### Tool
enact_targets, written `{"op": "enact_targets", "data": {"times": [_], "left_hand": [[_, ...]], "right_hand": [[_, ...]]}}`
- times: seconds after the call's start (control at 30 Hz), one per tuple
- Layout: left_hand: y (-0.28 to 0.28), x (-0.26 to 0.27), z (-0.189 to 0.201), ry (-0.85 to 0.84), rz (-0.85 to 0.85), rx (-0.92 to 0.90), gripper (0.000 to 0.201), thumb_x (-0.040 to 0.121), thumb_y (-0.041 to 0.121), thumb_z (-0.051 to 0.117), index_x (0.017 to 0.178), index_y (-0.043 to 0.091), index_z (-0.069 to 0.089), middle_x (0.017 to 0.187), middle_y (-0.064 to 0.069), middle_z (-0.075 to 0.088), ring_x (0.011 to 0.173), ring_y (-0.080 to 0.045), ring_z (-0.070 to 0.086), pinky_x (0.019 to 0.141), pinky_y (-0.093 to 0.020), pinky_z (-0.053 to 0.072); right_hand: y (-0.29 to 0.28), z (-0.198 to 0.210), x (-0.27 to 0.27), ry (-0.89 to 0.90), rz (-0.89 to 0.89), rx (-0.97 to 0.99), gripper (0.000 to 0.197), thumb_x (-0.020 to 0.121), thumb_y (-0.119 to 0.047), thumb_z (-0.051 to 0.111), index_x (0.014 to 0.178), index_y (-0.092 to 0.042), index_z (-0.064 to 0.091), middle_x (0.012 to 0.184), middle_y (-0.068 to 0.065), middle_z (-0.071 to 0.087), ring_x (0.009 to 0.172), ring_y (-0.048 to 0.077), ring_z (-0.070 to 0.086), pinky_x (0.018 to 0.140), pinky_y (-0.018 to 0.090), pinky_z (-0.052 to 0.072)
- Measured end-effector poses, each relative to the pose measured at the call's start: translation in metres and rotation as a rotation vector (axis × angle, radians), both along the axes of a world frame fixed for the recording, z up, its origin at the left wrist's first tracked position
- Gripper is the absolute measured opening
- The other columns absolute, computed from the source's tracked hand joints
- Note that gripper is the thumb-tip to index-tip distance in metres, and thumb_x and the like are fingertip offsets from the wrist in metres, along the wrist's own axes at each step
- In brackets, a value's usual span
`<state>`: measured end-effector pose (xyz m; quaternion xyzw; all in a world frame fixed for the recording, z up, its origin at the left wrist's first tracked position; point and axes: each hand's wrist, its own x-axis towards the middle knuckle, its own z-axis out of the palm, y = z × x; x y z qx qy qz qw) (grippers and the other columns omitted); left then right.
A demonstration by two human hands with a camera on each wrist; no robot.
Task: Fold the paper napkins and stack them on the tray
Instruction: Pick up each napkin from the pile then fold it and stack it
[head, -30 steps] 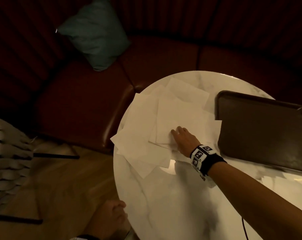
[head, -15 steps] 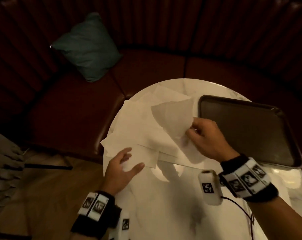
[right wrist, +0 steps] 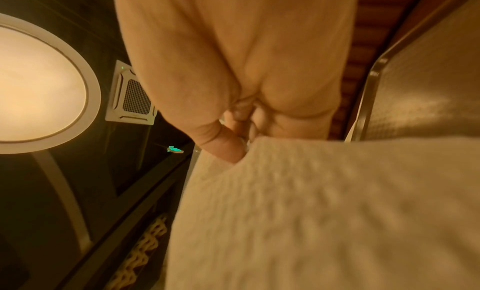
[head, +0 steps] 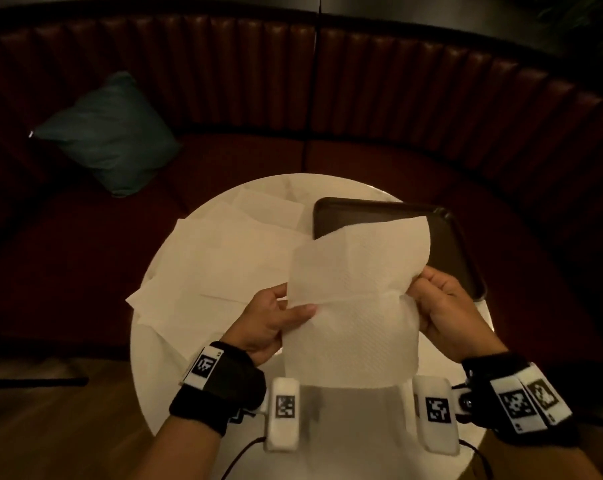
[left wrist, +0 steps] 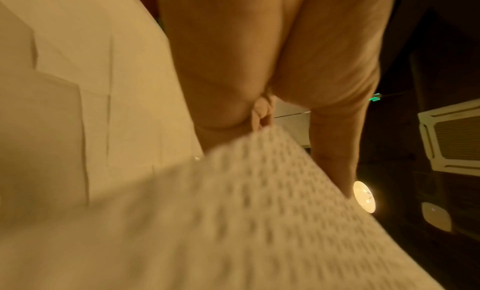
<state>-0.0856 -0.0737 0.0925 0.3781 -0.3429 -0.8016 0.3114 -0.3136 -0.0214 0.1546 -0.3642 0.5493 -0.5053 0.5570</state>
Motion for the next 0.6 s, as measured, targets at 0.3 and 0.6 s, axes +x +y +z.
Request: {"op": "enact_targets", "data": {"times": [0.3,0.6], "left_hand": [[0.006,-0.023,0.023,-0.107,0.042,-0.117,0.035,0.077,0.003,0.062,0.113,0.002,0.060,0.109,-0.017,0.067,0.093,-0.024,0.068,0.074,-0.032,0.057],[0.011,-0.031,0.035,-0.214,0.049,-0.242,0.025,0.079,-0.004,0.061,0.102,0.006,0.064,0.100,-0.012,0.069,0.094,-0.024,0.066,0.083,-0.034,0.056]], "right_hand": [[0.038,-0.005,-0.048,0.284,-0.034,-0.072,0.019,0.083,-0.017,0.062,0.100,-0.015,0.071,0.093,0.007,0.075,0.086,0.024,0.072,0.075,0.036,0.059],[0.041,-0.019,-0.059,0.118,-0.019,-0.148,0.025,0.078,-0.015,0.066,0.103,-0.013,0.071,0.091,0.002,0.075,0.084,0.015,0.072,0.068,0.024,0.057]]}}
